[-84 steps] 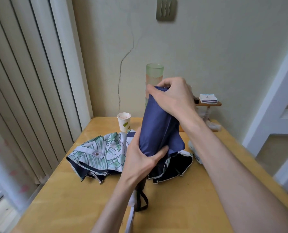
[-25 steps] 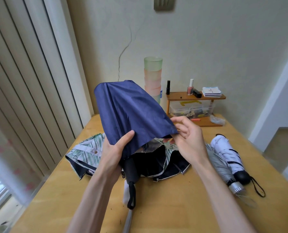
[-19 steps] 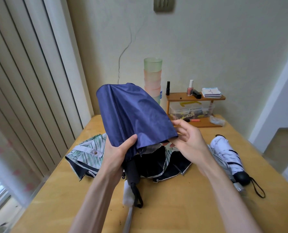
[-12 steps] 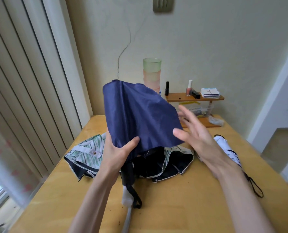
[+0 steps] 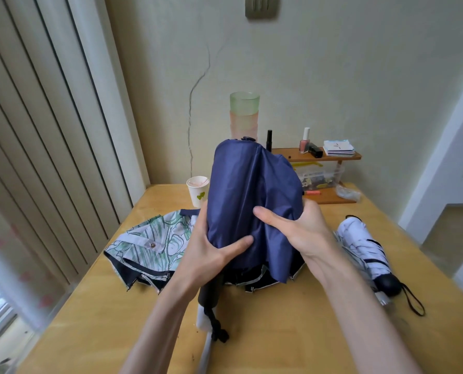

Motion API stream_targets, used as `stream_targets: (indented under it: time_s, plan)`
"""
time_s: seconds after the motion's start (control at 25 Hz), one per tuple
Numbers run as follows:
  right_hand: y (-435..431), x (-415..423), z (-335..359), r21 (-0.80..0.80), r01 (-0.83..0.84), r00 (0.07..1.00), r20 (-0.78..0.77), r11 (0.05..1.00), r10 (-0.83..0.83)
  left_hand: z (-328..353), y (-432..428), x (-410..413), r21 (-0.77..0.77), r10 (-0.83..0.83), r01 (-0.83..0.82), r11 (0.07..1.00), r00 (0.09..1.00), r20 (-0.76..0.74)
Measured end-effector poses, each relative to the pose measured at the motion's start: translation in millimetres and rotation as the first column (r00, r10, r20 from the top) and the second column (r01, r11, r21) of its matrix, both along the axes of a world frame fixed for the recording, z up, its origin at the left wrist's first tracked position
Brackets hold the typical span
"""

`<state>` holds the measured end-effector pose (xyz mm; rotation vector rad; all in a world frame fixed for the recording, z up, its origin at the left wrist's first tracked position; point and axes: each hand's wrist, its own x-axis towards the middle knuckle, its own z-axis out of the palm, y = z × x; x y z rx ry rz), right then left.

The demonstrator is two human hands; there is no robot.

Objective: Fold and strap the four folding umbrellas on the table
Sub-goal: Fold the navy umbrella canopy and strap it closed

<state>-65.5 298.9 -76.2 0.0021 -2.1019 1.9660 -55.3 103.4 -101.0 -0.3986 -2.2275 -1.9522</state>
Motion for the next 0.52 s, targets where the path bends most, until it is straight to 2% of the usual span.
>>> stream_targets:
  time_s: [0.12, 0.36, 0.52]
  plan:
    - [-6, 2, 1, -0.095, 0.036, 0.999, -0.002, 0.995, -0.036, -1, 2, 0, 0.01, -0.023, 0.023, 1.0, 1.0, 0.007]
    - [-18, 1, -1, -0.161, 0.066, 0.998, 0.014, 0.985, -0.065, -9, 1, -3, -0.001, -0.069, 0.069, 0.998, 0.997, 0.04]
    - [-4, 1, 2, -0.034, 0.081, 0.996, -0.026, 0.996, -0.082, -2, 2, -5, -0.011, 0.008, -0.008, 1.0, 1.0, 0.007]
